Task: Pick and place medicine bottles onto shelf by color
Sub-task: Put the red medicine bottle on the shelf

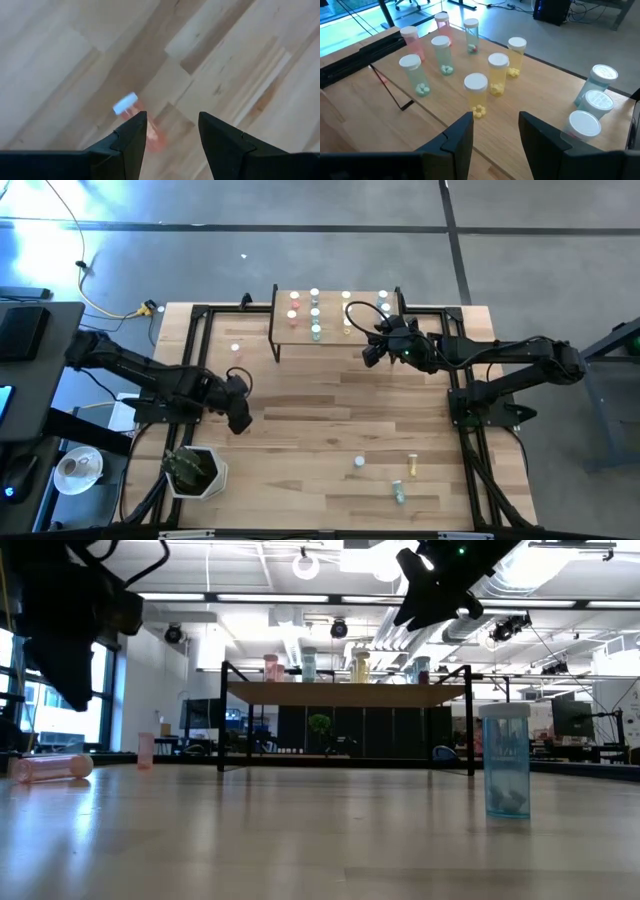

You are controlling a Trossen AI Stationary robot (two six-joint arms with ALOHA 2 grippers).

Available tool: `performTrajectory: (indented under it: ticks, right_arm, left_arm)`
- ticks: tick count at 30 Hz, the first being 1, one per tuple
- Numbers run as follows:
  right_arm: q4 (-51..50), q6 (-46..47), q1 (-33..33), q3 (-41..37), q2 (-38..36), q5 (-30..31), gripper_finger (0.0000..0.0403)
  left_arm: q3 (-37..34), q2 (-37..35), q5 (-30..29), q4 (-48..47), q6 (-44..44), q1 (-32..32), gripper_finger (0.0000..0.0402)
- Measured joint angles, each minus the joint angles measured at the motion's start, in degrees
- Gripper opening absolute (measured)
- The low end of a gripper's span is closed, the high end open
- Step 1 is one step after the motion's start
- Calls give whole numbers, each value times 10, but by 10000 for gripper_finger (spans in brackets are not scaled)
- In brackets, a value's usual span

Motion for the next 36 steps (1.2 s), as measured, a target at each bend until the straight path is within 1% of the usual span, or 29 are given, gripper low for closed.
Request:
performTrajectory:
  ticks: [5, 11, 15, 20, 28, 36]
  right_arm:
    - [0, 0, 0, 0, 0, -9, 149]
    - [0, 0, 0, 0, 0, -25, 149]
    - [0, 0, 0, 0, 0, -26, 149]
    - [-2, 0, 0, 0, 0, -26, 149]
    - [-3, 0, 0, 0, 0, -26, 149]
    - [-2, -2, 0, 0, 0, -26, 149]
  left_arm:
    - [-1, 0, -1, -1, -72, -34, 170]
    - [-1, 11, -32, -14, -121, -67, 170]
    - [-1, 33, -46, -48, -162, -80, 170]
    - [-1, 67, -40, -59, -201, -90, 170]
    - [-1, 109, -32, -58, -217, -94, 170]
    - [-1, 115, -33, -39, -221, -94, 170]
